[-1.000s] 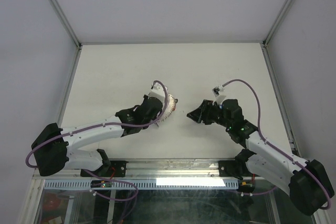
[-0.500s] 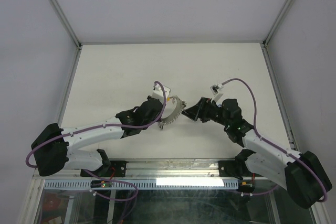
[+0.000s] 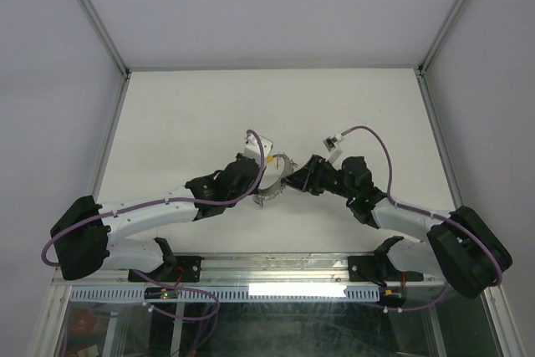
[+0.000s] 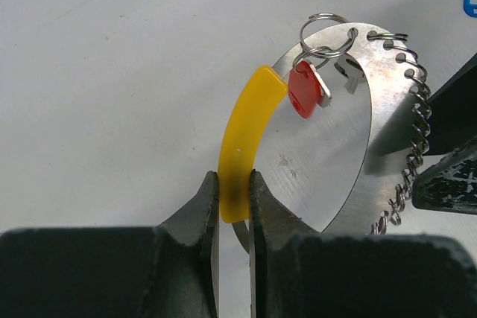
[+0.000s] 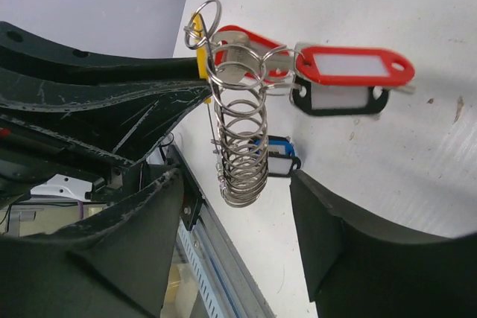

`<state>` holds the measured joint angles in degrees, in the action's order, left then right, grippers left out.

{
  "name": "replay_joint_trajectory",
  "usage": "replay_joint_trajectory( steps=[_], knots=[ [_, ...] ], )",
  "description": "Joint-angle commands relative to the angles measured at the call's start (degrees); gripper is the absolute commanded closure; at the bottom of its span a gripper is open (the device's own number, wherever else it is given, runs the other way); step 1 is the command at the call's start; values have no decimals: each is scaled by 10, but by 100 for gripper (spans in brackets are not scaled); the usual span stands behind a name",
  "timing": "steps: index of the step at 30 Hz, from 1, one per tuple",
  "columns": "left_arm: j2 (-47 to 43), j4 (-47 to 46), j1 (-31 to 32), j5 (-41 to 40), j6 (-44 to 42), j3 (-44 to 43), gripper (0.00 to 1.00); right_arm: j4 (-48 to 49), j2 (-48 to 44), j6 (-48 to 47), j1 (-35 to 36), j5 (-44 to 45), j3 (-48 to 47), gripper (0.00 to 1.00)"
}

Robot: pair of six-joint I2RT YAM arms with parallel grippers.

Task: Put the keys on the keyring
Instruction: Pick up the keyring from the center of the board.

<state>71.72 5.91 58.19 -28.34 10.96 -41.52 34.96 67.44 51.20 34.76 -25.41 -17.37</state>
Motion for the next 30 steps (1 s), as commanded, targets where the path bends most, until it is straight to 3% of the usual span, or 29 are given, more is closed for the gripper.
replay_joint_trajectory(
  steps=[1, 11, 15, 18, 22, 25, 27, 28, 30],
  knots=[
    [-2, -57, 5, 4, 7, -22, 100, 74, 23, 20, 11, 24, -26, 41],
    [2, -59, 7, 2, 17, -21, 100, 119, 75, 23, 34, 31, -61, 58],
    [-2, -60, 7, 0, 24, -19, 100, 113, 73, 9, 36, 38, -64, 75],
    [-7, -62, 7, 1, 26, -19, 100, 75, 57, -22, 36, 47, -70, 95],
    [-28, -71, 7, 15, 24, -16, 83, -34, 5, -107, 36, 64, -93, 100],
    [-49, -78, 7, 48, 11, -15, 60, -155, -43, -221, 35, 82, -131, 100],
    [-57, -71, 5, 84, -10, -23, 42, -236, -73, -221, 35, 83, -158, 100],
    [-56, -59, 5, 107, -20, -36, 37, -277, -85, -333, 36, 83, -171, 100],
    [-53, -41, 2, 152, -37, -56, 31, -359, -102, -395, 36, 88, -207, 100]
  ],
)
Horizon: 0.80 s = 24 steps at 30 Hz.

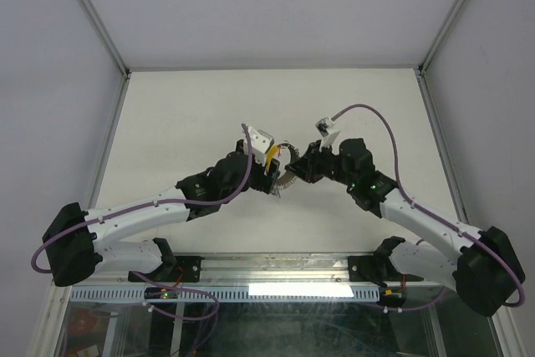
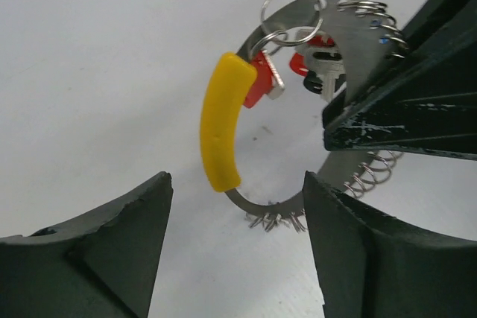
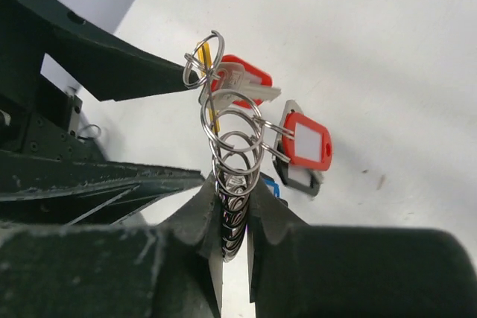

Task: Put the keys on the keyring
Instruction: Pick up the keyring from the center of the board.

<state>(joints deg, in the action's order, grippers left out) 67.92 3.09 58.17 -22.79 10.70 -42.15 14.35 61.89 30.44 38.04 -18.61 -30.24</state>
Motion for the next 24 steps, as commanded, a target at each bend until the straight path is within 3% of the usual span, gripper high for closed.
replay_joint_trajectory(
  steps=[1, 4, 8, 13, 19, 24],
  knots=[
    [-14, -7, 2, 113, -41, -57, 28, -193, -55, -207, 3, 24, -96, 100],
    [-17, 1, 2, 143, -52, -75, 24, -273, -77, -254, 3, 35, -137, 100],
    [-46, -23, 2, 166, -76, -73, 19, -311, -100, -291, 3, 54, -160, 100],
    [-117, -134, 2, 195, -128, 3, 17, -344, -120, -400, 5, 47, -173, 100],
    [-153, -199, 2, 235, -182, 49, 30, -367, -177, -582, 11, -62, -155, 100],
    [-116, -209, 3, 291, -199, 30, 37, -393, -176, -639, 12, -110, -171, 100]
  ],
)
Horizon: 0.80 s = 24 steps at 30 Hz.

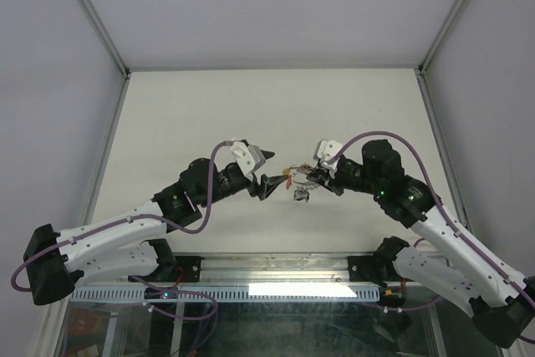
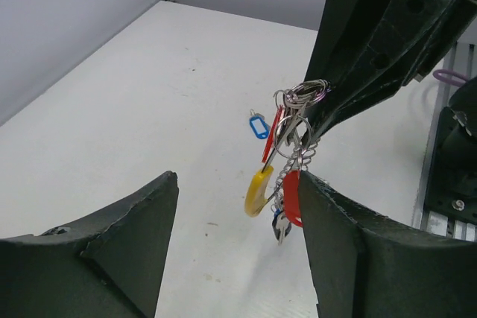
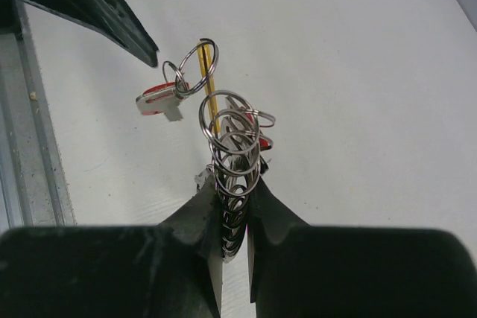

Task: Put the keys on the keyring
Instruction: Pick up the keyring from the center of the board.

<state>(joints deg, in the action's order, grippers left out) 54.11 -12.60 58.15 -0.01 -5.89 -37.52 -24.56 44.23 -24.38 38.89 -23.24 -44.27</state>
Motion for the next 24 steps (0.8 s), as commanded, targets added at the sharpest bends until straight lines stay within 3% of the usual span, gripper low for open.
replay_joint_trajectory(
  steps=[1, 11, 24],
  knots=[
    [26, -58, 3, 70, -37, -18, 37, -18, 8, -101, 3, -69, -41, 100],
    [29, -62, 3, 157, -49, -41, 35, -73, 46, -139, 4, -62, -75, 100],
    [111, 6, 8, 141, -67, -96, 44, -75, 55, -147, 8, -66, -80, 100]
  ],
)
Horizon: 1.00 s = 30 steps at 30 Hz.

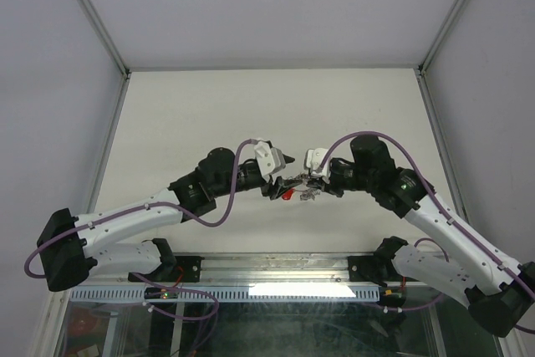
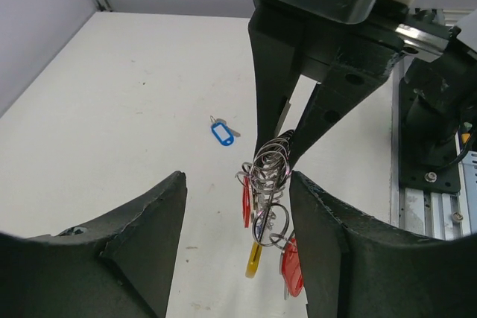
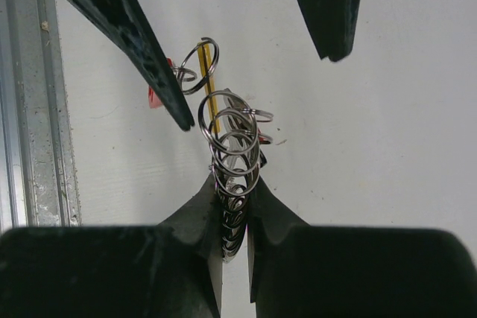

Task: Put the keys on the keyring
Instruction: Pick up the keyring from the center of the board.

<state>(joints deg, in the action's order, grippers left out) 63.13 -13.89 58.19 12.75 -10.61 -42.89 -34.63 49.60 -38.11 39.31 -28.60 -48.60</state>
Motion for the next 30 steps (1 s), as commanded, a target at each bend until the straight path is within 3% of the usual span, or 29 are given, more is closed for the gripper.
replay_joint_trajectory(
  steps=[1, 11, 15, 18, 21, 27, 30],
  knots=[
    [25, 24, 8, 14, -22, -47, 45, 25, 1, -10, 3, -12, -38, 100],
    [41, 73, 12, 13, -50, -76, 62, 23, 0, -5, 3, -11, -37, 100],
    [49, 91, 11, 19, -58, -86, 78, 23, 0, 1, 4, -11, -40, 100],
    [48, 94, 11, 31, -74, -82, 100, 23, -3, 6, 4, -11, -42, 100],
    [42, 93, 11, 31, -71, -78, 100, 20, -10, 10, 4, -10, -41, 100],
    [19, 70, 11, 16, -41, -60, 100, 17, -48, 23, 3, -8, -30, 73],
    [4, 52, 11, 28, -48, -42, 100, 15, -72, 34, 3, -6, -29, 65]
  ],
)
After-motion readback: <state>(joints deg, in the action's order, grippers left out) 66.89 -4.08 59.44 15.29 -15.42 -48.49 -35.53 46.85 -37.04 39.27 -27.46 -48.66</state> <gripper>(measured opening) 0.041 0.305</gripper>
